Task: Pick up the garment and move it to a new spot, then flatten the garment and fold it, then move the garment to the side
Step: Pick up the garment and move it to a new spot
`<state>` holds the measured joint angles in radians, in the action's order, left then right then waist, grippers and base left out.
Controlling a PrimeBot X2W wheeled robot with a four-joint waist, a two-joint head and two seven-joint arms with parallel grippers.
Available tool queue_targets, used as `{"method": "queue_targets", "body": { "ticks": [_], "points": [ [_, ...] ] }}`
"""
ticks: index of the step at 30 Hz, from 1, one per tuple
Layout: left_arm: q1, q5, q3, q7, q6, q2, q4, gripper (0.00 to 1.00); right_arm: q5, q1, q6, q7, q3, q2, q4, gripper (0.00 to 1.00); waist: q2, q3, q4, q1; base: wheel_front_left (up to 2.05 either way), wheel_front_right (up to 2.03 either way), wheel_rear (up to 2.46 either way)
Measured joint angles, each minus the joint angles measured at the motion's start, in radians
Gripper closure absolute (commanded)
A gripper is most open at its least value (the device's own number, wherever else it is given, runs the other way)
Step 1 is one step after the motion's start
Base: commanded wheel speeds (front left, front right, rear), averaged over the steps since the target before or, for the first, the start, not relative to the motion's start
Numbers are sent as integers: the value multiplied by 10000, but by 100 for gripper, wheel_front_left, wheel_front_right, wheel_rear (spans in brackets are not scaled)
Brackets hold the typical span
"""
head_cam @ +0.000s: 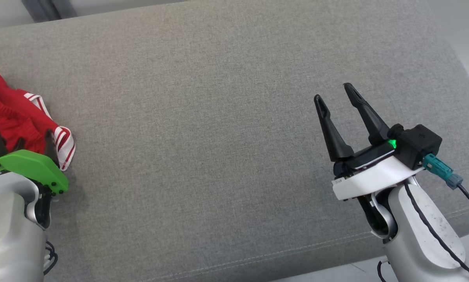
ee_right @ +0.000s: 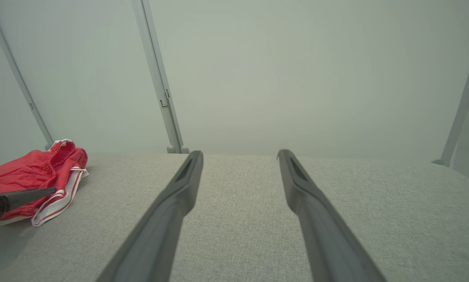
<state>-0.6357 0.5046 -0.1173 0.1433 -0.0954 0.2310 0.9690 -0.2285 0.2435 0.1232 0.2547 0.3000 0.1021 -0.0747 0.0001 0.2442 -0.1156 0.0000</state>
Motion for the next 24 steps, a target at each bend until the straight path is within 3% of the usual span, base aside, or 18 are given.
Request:
{"method": "queue_targets", "body": {
  "ticks": [1,16,24],
  "points": [
    [-1,0,-13,36,-8,-4,31,100,0,-5,0,0,-35,0,-8,0,0,-25,6,0,0,0,0],
    [-179,-94,-276,650,-123,79,-257,100,-2,-81,0,0,-69,-4,-199,0,0,-519,328,0,0,0,0],
    [-1531,-688,-840,775,-205,803,-1471,100,-107,-112,0,0,-40,-13,-259,0,0,-940,388,0,0,0,0]
  ]
}}
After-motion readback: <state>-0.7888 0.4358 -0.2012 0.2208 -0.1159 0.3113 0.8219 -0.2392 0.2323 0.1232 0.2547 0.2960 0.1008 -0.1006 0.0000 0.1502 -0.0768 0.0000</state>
